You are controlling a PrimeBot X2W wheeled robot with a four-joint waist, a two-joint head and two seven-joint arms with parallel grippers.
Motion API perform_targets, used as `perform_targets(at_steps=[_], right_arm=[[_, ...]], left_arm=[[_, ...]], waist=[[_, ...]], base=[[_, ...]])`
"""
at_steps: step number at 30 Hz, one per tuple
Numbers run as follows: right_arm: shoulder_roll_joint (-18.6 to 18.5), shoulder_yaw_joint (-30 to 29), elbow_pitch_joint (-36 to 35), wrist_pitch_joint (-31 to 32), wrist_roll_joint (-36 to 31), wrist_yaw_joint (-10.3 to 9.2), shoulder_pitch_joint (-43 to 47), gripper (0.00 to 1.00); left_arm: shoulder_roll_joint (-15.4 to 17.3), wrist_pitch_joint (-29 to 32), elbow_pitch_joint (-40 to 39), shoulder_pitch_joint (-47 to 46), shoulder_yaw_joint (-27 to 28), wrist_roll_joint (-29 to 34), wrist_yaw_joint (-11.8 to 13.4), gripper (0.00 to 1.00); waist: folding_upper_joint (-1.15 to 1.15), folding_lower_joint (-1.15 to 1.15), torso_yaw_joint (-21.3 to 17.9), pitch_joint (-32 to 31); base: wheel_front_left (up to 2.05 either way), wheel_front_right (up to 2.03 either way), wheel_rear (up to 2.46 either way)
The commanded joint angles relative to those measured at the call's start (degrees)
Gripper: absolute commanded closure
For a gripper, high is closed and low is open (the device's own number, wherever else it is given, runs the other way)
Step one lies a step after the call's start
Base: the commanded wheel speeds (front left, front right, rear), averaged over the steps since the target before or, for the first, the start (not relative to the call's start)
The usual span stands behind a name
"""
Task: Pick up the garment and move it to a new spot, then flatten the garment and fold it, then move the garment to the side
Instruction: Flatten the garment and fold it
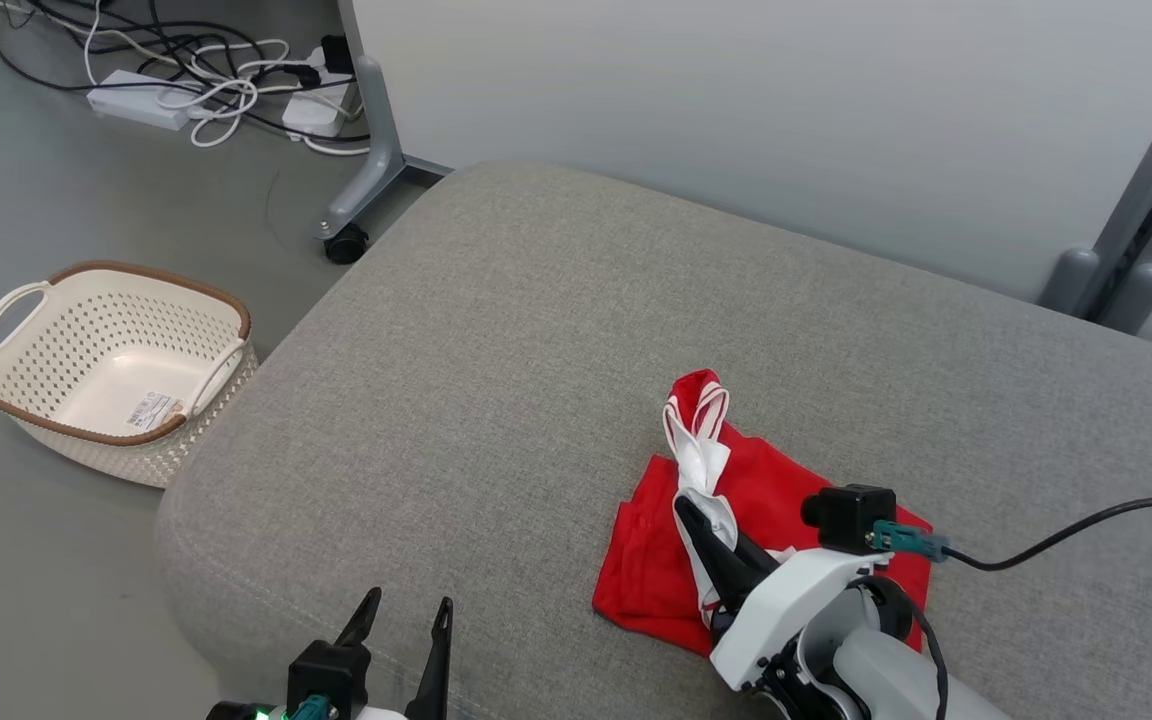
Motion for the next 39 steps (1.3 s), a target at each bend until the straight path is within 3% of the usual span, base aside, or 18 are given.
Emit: perform_targets(at_steps=[1,2,3,4,7,12,17,24,31,39], right_arm=[[-0.6,0.6,0.8,-0.7,0.8,0.01,-0.8,1.00],[-0.6,1.1,1.4,-0.8,1.6,0.02,-1.3,0.66],[-0.5,1.3,1.8,-1.0,2.4,0.02,-1.9,0.15],[-0.5,1.5,2.1,-1.2,2.8,0.02,-2.5,0.00],[-0.5,-0.1,3.3,-1.5,3.2,0.02,-2.9,0.00],[-0.5,-8.0,2.7,-1.5,-3.0,0.01,-1.0,0.00],[-0.5,-20.1,1.8,-1.5,-15.3,0.01,3.0,0.00],[-0.4,-33.4,-4.9,-1.5,-31.2,0.01,11.3,0.00],[-0.5,-39.0,-9.3,-1.5,-37.4,0.01,16.5,0.00],[-0.4,-41.3,-12.5,-1.5,-40.2,0.01,20.0,0.00]], left_arm=[[0.1,-0.3,-0.4,-1.0,-0.2,-0.2,0.4,0.00],[0.1,-0.3,-0.4,-1.0,-0.3,-0.4,0.6,0.00],[0.2,-0.3,-0.3,-0.9,-0.5,-0.4,0.6,0.00],[0.2,-0.3,-0.2,-0.9,-0.7,-0.4,0.6,0.00],[0.2,-0.3,0.3,-0.7,-0.7,0.0,0.5,0.00],[0.1,-0.3,-0.1,-0.7,0.8,0.2,0.9,0.00],[0.2,-0.3,-0.9,-1.0,2.6,0.3,1.2,0.00],[0.2,-0.3,-1.6,-0.6,6.6,0.4,1.6,0.00],[0.2,-0.3,-1.5,0.4,8.8,1.1,1.4,0.00],[0.2,-0.3,-1.4,1.4,11.0,1.8,1.3,0.00]], waist=[[0.00,0.00,0.8,1.0],[0.00,0.00,0.9,1.0],[0.00,0.00,0.9,1.0],[0.00,0.00,0.8,0.9],[0.00,0.00,-0.6,0.0],[0.00,0.00,-6.5,-0.8],[0.00,0.00,-12.9,-1.8],[0.00,0.00,-21.7,-2.1],[0.00,0.00,-25.7,-2.5],[0.00,0.00,-27.6,-3.3]], base=[[0.00,0.00,0.00],[0.00,0.00,0.00],[0.00,0.00,0.00],[0.00,0.00,0.00],[0.00,0.00,0.00],[0.00,0.00,0.00],[0.00,0.00,0.00],[0.00,0.00,0.00],[0.00,0.00,0.00],[0.00,0.00,0.00]])
